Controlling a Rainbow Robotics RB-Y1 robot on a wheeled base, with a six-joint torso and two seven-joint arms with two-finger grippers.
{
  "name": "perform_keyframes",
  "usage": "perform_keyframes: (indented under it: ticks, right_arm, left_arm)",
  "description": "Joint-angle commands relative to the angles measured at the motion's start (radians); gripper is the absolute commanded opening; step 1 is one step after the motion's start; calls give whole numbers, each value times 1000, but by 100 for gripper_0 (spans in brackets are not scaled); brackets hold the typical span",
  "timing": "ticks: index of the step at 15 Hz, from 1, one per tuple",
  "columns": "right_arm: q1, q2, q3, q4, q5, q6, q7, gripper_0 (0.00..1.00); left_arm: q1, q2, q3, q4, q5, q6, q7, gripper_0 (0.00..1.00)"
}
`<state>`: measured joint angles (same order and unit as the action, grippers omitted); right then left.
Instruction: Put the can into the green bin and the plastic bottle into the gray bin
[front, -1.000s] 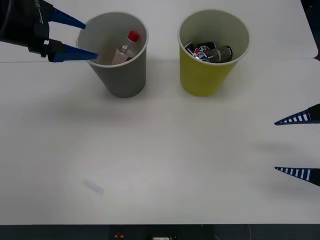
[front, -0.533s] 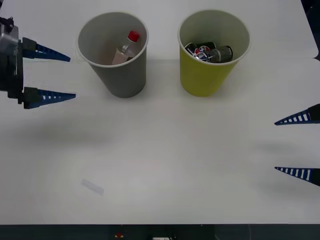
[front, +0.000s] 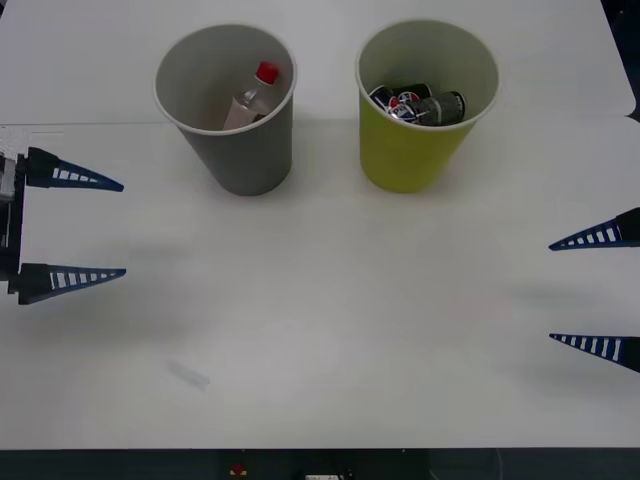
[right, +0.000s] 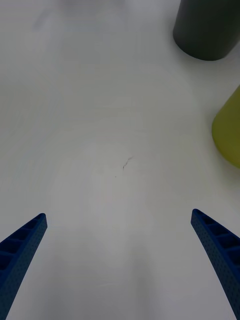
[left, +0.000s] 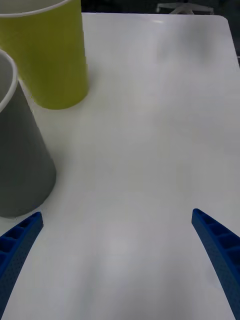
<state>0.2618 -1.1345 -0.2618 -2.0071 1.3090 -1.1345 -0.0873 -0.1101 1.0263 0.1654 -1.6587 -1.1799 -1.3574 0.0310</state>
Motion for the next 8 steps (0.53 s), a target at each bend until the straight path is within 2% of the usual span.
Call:
perform_keyframes:
  ticks: [1, 3, 8]
  right_arm:
    - [0, 0, 0, 0, 0, 0, 0, 100]
    - [0, 0, 0, 0, 0, 0, 0, 100]
    - [0, 0, 0, 0, 0, 0, 0, 100]
  left_arm:
    - [70, 0, 3, -13, 22, 0, -88, 100]
    - [107, 9, 3, -15, 40, 0, -148, 100]
    - [184, 43, 3, -35, 71, 0, -194, 100]
